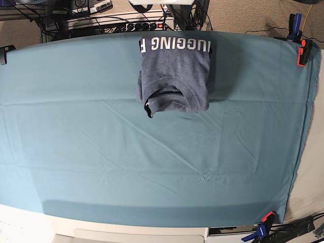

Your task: Fold the T-shirt properly

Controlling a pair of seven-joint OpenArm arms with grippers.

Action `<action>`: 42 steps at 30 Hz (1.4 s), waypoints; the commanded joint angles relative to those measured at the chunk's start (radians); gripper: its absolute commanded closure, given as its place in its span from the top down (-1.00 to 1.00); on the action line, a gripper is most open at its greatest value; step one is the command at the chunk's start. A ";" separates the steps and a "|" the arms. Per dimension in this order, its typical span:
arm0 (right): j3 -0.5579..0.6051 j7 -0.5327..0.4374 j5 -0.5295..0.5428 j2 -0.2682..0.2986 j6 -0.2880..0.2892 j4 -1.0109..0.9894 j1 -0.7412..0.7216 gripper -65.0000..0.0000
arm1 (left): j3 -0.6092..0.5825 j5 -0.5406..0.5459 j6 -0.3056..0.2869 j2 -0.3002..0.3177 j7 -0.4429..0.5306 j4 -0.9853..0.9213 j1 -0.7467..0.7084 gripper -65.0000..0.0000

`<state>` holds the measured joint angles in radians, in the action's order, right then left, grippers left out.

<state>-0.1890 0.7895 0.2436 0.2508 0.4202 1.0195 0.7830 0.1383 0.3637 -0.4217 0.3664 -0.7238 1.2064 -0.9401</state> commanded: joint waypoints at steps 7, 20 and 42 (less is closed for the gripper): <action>0.001 -0.291 -0.006 0.023 0.005 -0.332 -0.134 -1.00 | -0.076 -0.018 -0.003 -0.001 0.044 -0.204 0.159 -1.00; 0.152 -0.687 -0.216 -0.025 -0.195 -0.616 -0.422 -1.00 | -0.328 -0.133 0.195 -0.022 0.283 -0.494 0.422 -1.00; 0.167 -0.655 0.005 -0.151 -0.372 -0.649 -0.594 -1.00 | -0.343 -0.136 0.482 -0.288 0.576 -0.792 0.783 -1.00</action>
<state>-0.0193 0.1371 0.2405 0.0959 0.0456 0.3698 0.1883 -0.2035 0.2283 0.0563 0.0750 -0.1452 0.4133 -0.1516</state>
